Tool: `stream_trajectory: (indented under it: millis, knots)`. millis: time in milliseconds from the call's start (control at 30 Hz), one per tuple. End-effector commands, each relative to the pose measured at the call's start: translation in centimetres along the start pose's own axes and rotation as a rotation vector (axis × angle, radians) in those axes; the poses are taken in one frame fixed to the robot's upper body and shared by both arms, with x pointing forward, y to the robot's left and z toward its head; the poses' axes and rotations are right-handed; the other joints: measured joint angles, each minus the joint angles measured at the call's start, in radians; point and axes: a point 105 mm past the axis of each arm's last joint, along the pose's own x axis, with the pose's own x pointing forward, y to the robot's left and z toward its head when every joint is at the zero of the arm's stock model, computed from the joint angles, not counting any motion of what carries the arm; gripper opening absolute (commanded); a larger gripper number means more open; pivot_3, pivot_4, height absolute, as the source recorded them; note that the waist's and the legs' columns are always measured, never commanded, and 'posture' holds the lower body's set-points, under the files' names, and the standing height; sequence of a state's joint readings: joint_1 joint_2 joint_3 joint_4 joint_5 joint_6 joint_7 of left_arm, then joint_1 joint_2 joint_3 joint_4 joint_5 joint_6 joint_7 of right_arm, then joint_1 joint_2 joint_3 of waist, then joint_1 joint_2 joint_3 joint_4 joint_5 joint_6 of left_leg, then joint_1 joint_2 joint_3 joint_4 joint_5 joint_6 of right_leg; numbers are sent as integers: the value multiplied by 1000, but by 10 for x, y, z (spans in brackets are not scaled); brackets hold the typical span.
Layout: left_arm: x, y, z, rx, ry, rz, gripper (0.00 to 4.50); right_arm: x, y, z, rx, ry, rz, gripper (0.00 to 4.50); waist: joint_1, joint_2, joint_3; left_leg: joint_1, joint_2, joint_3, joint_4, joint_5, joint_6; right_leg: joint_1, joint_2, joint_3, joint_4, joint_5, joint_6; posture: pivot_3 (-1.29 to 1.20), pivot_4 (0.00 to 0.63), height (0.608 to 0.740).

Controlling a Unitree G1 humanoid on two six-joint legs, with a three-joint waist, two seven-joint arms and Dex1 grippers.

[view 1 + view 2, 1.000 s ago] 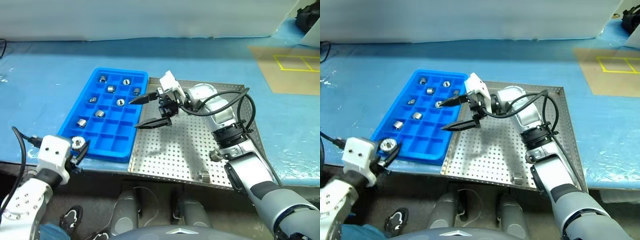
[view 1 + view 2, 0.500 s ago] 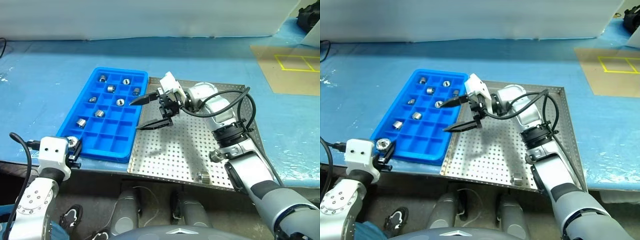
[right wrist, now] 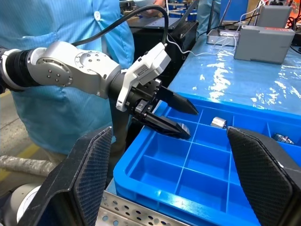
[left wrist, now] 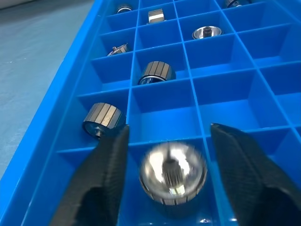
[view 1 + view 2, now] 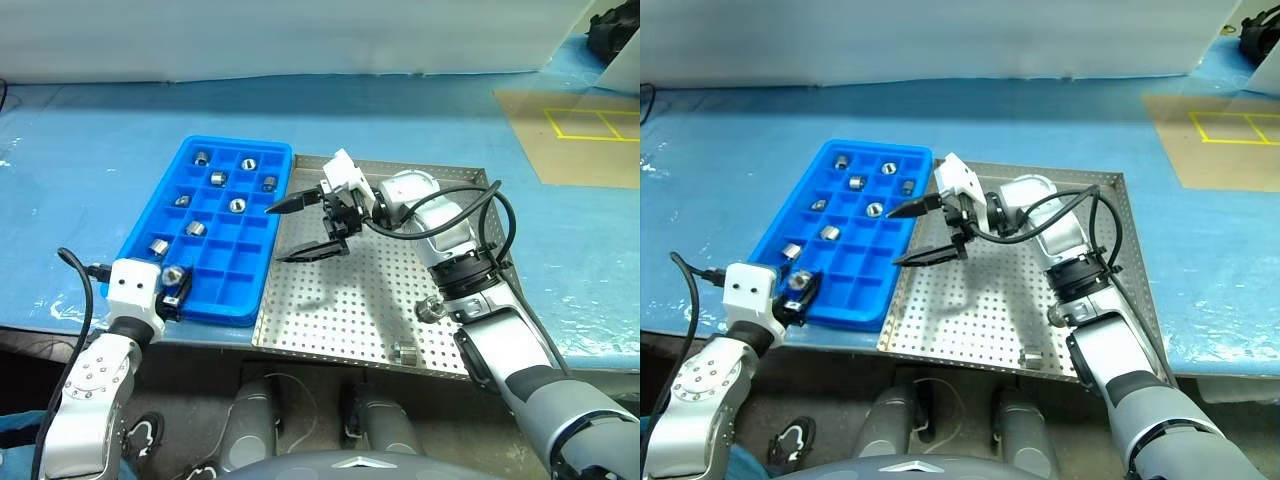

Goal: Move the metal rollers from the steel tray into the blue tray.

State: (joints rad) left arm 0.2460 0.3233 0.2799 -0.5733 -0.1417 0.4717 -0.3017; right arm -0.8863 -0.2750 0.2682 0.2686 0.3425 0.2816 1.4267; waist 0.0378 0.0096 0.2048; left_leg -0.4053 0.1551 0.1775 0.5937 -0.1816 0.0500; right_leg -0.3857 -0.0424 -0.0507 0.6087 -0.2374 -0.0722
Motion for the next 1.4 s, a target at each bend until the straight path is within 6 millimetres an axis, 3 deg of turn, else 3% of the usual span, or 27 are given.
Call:
stream_trajectory:
  millis: [33,133,233,333,467,633,800,933,1100,1400]
  knots:
    - [-1,0,5,31,-3,-2,4012,0,3,10,-46,-14,7,4022,0,0,0,0,0,0,0,0,0,0,0,0,0,0,0,-102,150,740]
    - [4,-3,21,41,-55,-8,4012,-1,3,10,-45,-11,0,4022,0,0,0,0,0,0,0,0,0,1,0,0,0,0,0,-106,150,740]
    - [10,-17,58,11,-175,-74,4012,-9,-5,8,-35,8,-48,4022,5,0,0,0,0,0,1,0,0,0,0,0,1,0,0,-116,150,740]
    - [16,-36,98,-43,-294,-199,4012,-29,-24,-4,-34,76,-164,4022,5,-1,-1,0,0,0,2,2,0,1,0,0,3,0,0,-139,150,740]
    - [22,-60,121,-76,-343,-394,4012,-57,-43,-14,-42,142,-312,4022,-1,-1,-1,1,-2,1,3,2,0,0,-2,0,6,0,-1,-177,150,740]
    - [28,-89,128,-54,-331,-632,4012,-105,-54,-36,16,227,-506,4022,-19,-1,-1,-1,-1,1,3,4,1,-3,-1,0,8,0,-1,-237,150,740]
    - [32,-109,126,-65,-304,-802,4012,-162,-44,-73,164,291,-718,4022,-26,-1,-1,-4,-1,1,4,5,6,-4,-1,0,8,0,-2,-338,150,740]
    - [37,-115,124,-64,-288,-864,4012,-189,-31,-98,242,342,-820,4022,-49,-1,-1,-4,-1,2,5,6,7,-4,-2,0,9,0,-2,-402,150,740]
    - [44,-116,121,-41,-271,-904,4012,-206,-17,-111,272,359,-890,4022,-80,0,-1,-3,-1,2,5,6,7,-4,-2,0,10,0,-2,-445,150,740]
    - [49,-120,115,-37,-264,-916,4012,-214,-5,-130,257,448,-921,4022,-113,0,-1,-4,-1,2,5,7,8,-4,-1,0,10,0,-2,-464,150,740]
